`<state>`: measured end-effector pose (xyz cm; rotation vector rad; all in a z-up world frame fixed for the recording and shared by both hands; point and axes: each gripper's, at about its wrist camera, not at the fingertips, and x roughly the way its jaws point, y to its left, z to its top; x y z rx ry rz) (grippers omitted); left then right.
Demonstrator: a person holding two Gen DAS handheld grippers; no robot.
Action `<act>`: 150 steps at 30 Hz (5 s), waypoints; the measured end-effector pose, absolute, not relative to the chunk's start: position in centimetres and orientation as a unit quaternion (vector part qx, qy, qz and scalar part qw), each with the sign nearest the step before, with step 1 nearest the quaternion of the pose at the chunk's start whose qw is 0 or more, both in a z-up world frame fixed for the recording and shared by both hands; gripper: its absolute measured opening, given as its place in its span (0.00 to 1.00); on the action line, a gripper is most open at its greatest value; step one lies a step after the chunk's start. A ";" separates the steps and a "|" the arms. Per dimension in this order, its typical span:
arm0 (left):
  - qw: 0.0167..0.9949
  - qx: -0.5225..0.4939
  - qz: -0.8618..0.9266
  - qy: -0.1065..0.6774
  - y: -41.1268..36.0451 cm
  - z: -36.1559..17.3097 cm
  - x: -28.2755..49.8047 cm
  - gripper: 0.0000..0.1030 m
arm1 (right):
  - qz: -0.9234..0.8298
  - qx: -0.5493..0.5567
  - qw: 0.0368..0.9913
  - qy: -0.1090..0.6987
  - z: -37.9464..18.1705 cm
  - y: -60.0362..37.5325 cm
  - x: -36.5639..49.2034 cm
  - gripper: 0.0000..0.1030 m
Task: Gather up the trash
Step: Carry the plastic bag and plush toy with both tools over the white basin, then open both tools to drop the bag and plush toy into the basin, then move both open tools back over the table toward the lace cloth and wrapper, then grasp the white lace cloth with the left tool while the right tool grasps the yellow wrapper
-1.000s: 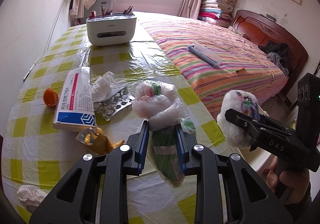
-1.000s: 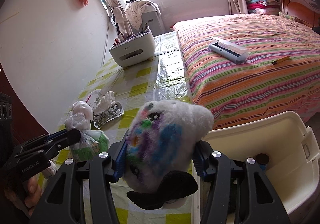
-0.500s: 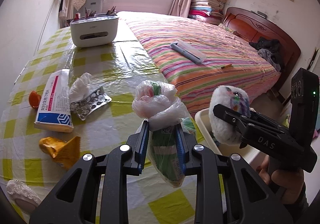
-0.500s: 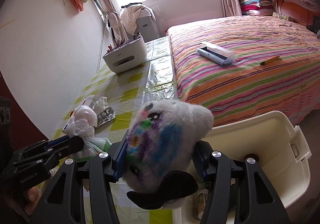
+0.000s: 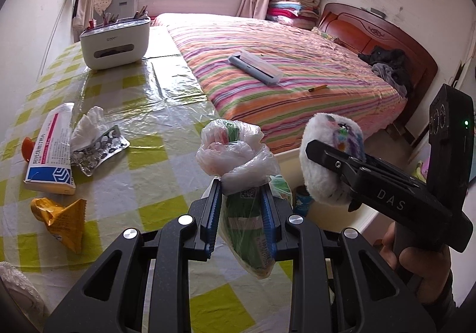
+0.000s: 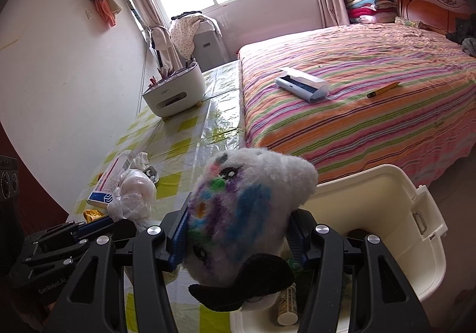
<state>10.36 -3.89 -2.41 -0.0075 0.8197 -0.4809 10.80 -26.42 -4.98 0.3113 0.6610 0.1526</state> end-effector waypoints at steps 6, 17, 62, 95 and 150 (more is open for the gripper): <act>0.885 0.003 -0.243 0.396 -5.3 -2.6 10.1 0.24 | 0.066 0.155 0.932 0.322 -5.1 -27.4 10.6 0.51; 0.877 0.020 -0.262 0.402 -7.7 -3.0 9.7 0.25 | 0.050 0.165 0.932 0.319 -5.3 -29.3 10.1 0.51; 0.861 0.062 -0.297 0.408 -14.3 -4.9 10.3 0.25 | 0.003 0.191 0.931 0.311 -5.6 -34.4 9.6 0.51; 0.914 0.071 -0.232 0.324 -11.4 -1.5 9.1 0.80 | -0.001 0.204 0.932 0.298 -4.8 -34.6 10.5 0.68; 0.903 -0.114 0.000 0.415 22.6 4.0 8.0 0.86 | 0.368 -0.116 0.850 0.358 -6.8 0.4 13.2 0.68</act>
